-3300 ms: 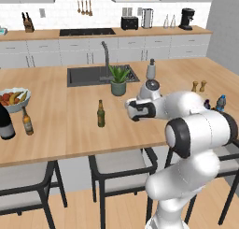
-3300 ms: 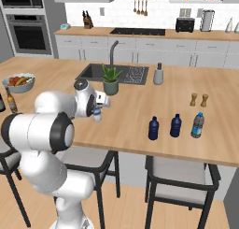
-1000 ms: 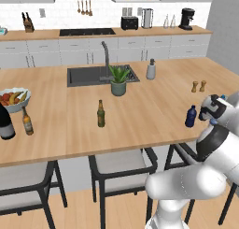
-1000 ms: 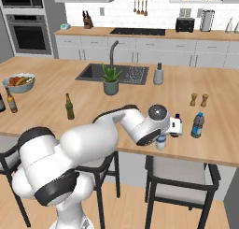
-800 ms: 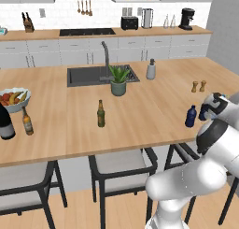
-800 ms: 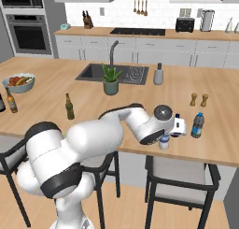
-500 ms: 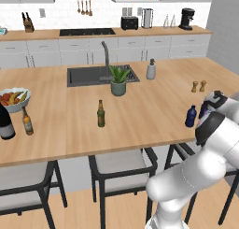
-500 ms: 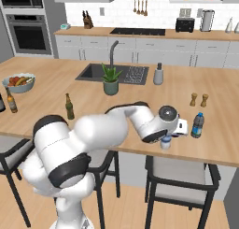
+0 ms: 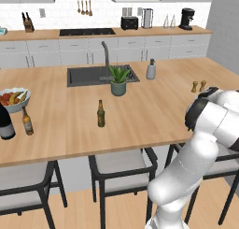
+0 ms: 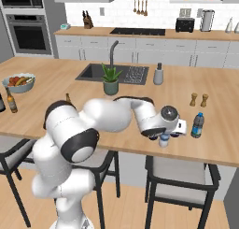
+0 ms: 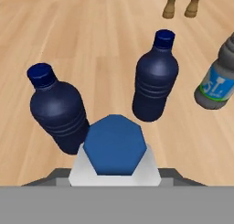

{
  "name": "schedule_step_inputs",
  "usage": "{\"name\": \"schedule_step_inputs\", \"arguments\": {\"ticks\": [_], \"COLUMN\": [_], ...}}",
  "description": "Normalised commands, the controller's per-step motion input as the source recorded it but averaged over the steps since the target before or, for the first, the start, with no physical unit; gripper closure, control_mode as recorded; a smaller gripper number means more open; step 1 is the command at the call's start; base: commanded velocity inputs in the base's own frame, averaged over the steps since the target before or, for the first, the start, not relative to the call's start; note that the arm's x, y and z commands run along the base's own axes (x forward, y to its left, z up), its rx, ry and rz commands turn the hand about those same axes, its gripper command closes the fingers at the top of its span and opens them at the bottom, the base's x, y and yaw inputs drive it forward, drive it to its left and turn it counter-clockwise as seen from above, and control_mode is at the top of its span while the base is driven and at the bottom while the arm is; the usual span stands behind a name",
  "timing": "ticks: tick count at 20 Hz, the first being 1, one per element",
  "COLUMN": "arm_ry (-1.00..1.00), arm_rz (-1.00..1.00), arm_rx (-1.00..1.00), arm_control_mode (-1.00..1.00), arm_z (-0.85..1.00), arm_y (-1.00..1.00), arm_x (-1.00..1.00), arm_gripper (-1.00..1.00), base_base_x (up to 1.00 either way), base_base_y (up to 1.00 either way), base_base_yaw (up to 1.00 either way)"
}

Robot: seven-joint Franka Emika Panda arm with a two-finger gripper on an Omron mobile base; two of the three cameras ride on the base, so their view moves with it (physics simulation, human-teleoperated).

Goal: Move the plastic bottles in the middle to the plastics group, and the glass bottles in the middle to the glass group.

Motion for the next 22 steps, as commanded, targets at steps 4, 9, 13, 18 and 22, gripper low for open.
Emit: {"name": "schedule_step_inputs", "arguments": {"ticks": [4,9,13,18,22], "arm_ry": [0.00,0.00,0.00,0.00,0.00], "arm_rz": [0.01,0.03,0.05,0.05,0.03], "arm_rx": [0.01,0.02,0.08,0.06,0.00], "arm_control_mode": [-1.00,-1.00,-1.00,-1.00,-1.00], "arm_z": [-0.26,-0.22,-0.15,-0.09,-0.14], "arm_y": [-0.34,-0.30,-0.27,-0.15,0.03], "arm_x": [0.19,0.07,0.07,0.13,0.06], "arm_gripper": [1.00,1.00,1.00,1.00,1.00], "base_base_x": [0.00,0.00,0.00,0.00,0.00], "base_base_y": [0.00,0.00,0.00,0.00,0.00], "base_base_yaw": [0.00,0.00,0.00,0.00,0.00]}}
